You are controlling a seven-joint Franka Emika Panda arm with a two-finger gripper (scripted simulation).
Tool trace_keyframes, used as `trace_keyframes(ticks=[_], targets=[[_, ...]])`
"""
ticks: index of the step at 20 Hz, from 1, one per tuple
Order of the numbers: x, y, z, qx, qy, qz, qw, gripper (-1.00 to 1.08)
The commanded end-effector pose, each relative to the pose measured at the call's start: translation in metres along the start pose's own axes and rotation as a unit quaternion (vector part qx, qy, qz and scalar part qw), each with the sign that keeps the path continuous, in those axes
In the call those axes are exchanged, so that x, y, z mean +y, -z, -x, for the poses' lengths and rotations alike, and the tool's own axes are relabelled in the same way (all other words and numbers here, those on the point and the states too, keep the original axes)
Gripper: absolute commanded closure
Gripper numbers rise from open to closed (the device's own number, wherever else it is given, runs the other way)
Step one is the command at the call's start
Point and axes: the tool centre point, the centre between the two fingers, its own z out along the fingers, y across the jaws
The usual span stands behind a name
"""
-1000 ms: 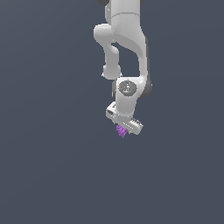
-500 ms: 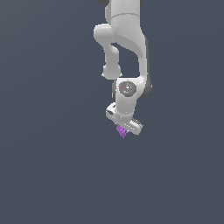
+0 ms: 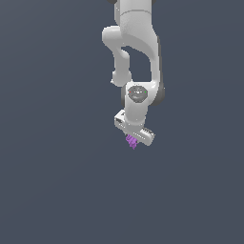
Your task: Pick up the object and move it to a goal position.
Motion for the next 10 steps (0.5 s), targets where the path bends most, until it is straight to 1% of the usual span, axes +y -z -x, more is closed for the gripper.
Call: trace_keyframes(ticks=[1, 6, 10], targets=[[0.004, 0.009, -0.001, 0.0, 0.0, 0.0, 1.0, 1.08], [0.017, 0.038, -0.005, 0.0, 0.0, -0.001, 1.0, 1.08], [0.032, 0.072, -0.008, 0.0, 0.0, -0.001, 1.0, 1.08]])
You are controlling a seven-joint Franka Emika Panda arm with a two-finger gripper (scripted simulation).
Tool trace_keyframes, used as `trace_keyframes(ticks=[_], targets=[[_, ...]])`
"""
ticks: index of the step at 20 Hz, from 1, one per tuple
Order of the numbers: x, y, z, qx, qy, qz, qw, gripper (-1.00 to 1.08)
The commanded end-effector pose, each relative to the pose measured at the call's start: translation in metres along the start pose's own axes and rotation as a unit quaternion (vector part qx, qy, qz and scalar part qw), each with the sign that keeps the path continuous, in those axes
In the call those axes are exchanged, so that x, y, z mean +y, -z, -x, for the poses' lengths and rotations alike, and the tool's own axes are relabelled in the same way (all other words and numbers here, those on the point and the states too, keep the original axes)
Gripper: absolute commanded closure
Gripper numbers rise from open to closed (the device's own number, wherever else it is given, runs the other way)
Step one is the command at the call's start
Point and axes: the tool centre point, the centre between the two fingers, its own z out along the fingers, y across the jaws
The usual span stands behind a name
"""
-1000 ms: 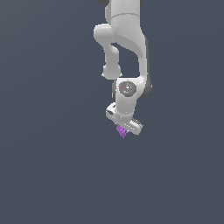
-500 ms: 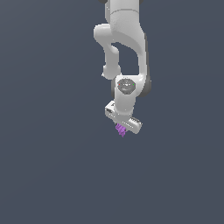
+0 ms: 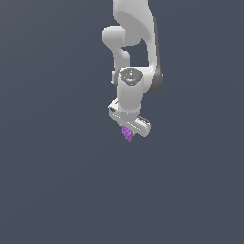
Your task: Pick up the object and move it to a goal position.
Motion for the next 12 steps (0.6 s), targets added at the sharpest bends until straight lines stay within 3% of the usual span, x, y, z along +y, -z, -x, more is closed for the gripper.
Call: trace_keyframes(ticks=[1, 12], targets=[[0.01, 0.023, -0.003, 0.0, 0.0, 0.0, 1.0, 1.08], [0.059, 0.137, -0.018, 0.0, 0.0, -0.001, 1.0, 1.08]])
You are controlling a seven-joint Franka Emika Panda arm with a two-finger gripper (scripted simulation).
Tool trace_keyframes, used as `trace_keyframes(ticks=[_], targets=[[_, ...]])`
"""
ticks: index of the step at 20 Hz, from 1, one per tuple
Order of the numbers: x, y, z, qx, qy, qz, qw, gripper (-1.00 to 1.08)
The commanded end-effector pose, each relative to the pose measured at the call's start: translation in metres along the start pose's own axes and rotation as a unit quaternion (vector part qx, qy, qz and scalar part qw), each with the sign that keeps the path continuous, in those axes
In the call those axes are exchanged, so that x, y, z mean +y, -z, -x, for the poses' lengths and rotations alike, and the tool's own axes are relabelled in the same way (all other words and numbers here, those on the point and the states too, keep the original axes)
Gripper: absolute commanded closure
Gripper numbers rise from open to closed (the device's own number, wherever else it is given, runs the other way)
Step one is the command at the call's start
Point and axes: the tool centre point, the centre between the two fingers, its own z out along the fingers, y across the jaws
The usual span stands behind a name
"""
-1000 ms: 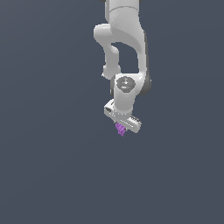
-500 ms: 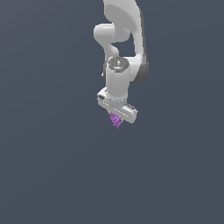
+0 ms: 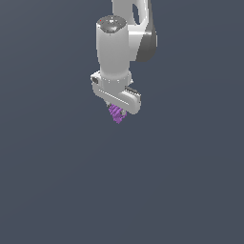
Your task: Pick up the object and move it to a goal position.
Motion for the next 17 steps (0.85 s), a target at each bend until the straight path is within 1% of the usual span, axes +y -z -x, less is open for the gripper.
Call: trace_keyframes(ticks=[1, 5, 9, 13, 17], targets=[[0.01, 0.024, -0.003, 0.0, 0.0, 0.001, 1.0, 1.08], [0.023, 0.055, -0.008, 0.0, 0.0, 0.001, 1.0, 1.08], [0.031, 0.077, -0.011, 0.0, 0.0, 0.001, 1.0, 1.08], [0.036, 0.09, -0.014, 0.0, 0.001, 0.001, 1.0, 1.08], [0.037, 0.094, -0.015, 0.0, 0.001, 0.001, 1.0, 1.08]])
